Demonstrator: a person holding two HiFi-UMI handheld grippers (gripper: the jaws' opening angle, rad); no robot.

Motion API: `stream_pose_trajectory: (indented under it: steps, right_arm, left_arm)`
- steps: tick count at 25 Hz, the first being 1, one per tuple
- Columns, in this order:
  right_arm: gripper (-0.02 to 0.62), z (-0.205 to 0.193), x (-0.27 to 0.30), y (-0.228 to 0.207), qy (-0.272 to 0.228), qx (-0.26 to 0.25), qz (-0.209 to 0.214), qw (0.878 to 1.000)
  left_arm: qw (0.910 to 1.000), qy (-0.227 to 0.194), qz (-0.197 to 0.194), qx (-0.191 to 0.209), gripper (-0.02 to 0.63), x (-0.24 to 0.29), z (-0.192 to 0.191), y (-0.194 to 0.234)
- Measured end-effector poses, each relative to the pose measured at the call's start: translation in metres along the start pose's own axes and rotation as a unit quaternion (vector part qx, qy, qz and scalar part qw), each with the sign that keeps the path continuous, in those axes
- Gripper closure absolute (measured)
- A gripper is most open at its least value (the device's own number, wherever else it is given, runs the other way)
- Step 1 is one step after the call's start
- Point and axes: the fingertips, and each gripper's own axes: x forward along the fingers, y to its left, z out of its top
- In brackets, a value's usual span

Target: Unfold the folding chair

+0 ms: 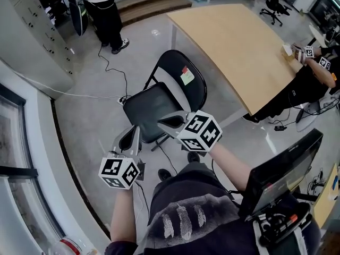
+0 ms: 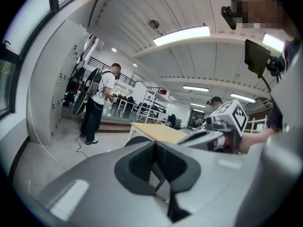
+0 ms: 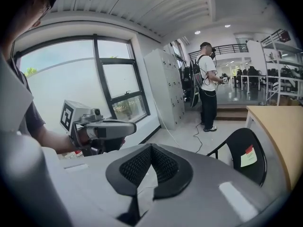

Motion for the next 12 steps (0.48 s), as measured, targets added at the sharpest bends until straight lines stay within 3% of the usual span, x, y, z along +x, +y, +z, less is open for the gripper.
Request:
stream_pose_trajectory:
  steps: [6, 12]
  right_arm:
    - [0.594, -0.002, -0.016, 0.0, -0.025, 0.005, 0.012, 1.0]
    - [0.594, 0.009, -0.056, -0.022, -0.034, 0.023, 0.02, 0.999]
  left_arm:
    - [0.9997, 0.013, 0.012, 0.018, 0.606, -0.002, 0.0, -0.016]
    - [0.9996, 0.022, 0.017, 0.003, 0.606, 0.025, 0.022, -0.052]
